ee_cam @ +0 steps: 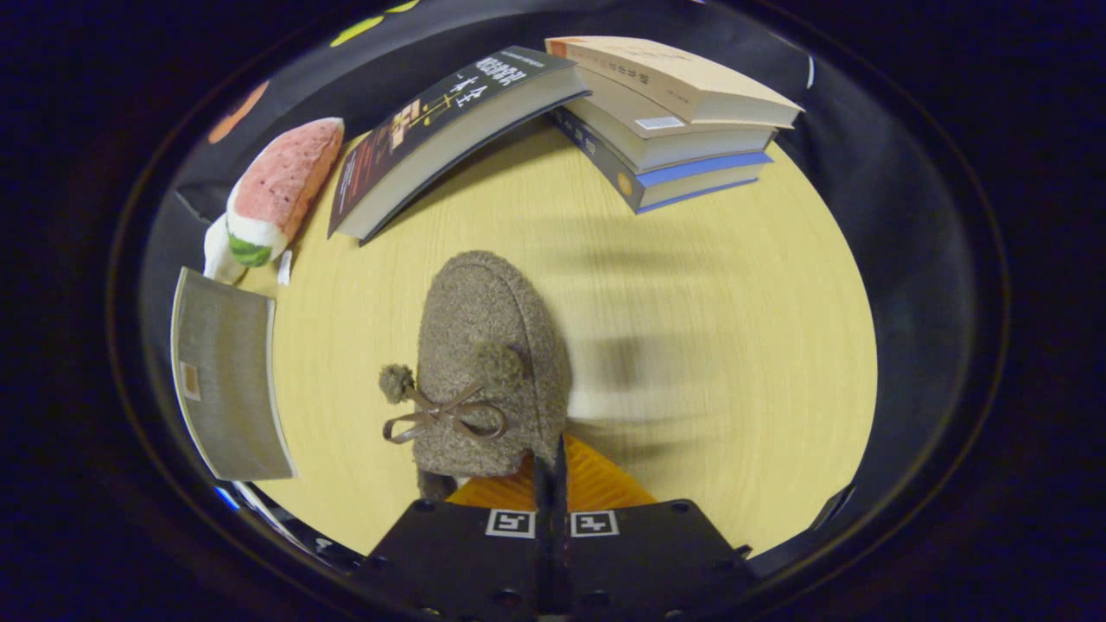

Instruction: Open the storage box then place both shoes into the box .Put the left shoe in first, then the right shoe, with the right side of both shoes facing outward in a uniform manner.

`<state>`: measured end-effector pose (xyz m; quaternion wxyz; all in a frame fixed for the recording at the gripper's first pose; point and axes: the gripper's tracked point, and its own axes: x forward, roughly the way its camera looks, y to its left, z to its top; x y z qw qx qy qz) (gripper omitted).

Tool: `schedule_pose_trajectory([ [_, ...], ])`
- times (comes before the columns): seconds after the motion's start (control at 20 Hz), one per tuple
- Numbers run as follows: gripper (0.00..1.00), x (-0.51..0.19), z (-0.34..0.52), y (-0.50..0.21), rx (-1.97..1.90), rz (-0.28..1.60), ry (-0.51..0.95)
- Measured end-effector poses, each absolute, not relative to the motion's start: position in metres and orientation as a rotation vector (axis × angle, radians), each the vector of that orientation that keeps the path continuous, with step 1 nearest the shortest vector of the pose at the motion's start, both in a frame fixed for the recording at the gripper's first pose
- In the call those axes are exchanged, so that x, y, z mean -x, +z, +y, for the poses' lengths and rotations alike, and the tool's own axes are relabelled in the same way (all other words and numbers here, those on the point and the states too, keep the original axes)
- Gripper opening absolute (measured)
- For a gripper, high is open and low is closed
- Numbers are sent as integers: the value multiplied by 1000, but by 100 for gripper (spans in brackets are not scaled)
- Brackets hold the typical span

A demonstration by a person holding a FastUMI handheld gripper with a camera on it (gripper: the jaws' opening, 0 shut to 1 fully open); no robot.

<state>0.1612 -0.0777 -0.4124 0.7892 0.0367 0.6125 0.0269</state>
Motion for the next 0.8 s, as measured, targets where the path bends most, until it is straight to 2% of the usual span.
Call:
schedule_pose_trajectory([
  [0.45,0,-145,-5,-306,-194,1228,153],
  [0.8,0,-135,98,-221,-229,1172,261],
])
